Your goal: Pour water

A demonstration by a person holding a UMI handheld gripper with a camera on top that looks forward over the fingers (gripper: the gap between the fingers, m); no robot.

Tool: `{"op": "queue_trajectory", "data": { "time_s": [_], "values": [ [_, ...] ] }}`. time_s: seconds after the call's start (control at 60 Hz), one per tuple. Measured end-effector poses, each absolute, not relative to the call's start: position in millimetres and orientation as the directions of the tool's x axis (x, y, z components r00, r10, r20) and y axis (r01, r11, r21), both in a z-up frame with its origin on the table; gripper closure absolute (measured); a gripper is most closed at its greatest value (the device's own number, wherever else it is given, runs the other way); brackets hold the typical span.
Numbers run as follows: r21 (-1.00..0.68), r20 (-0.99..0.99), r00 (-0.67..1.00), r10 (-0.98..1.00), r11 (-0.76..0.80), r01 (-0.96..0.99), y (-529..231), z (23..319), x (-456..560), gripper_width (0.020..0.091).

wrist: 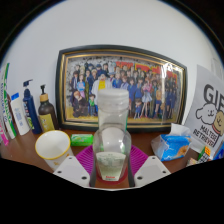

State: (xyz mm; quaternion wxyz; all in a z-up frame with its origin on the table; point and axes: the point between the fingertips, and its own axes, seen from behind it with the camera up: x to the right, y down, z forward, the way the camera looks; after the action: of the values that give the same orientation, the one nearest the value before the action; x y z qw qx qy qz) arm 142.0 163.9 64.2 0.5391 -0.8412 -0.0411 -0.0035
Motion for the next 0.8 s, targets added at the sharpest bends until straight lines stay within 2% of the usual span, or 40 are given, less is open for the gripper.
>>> {"op": "queue_trajectory", "data": {
  "time_s": [0.117, 0.233, 0.267, 0.3, 0.35, 0.4, 0.467, 0.8],
  "values": [
    [-0.93, 0.013, 0.999, 0.043, -0.366, 0.028, 165.6, 67.6, 145.4, 0.0652],
    [-0.93, 0.014, 0.999, 0.046, -0.366, 0.03, 165.5, 67.3, 145.0, 0.0578],
    [-0.923, 0.023, 0.999, 0.047, -0.384, 0.039, 163.9, 64.7, 146.0, 0.0522],
    [-0.91, 0.031, 0.998, 0.046, -0.412, 0.047, 160.5, 60.5, 146.0, 0.0434],
    [-0.898, 0.031, 0.998, 0.048, -0.438, 0.049, 153.7, 59.6, 144.4, 0.0234],
    [-0.89, 0.026, 0.999, 0.028, -0.454, 0.036, 144.7, 62.6, 145.2, 0.0277],
    [-0.877, 0.036, 0.999, 0.01, -0.478, 0.036, 126.4, 69.0, 144.3, 0.024],
    [-0.808, 0.094, 0.995, 0.02, -0.583, 0.087, -50.3, 136.2, 90.0, 0.0252]
  ]
}}
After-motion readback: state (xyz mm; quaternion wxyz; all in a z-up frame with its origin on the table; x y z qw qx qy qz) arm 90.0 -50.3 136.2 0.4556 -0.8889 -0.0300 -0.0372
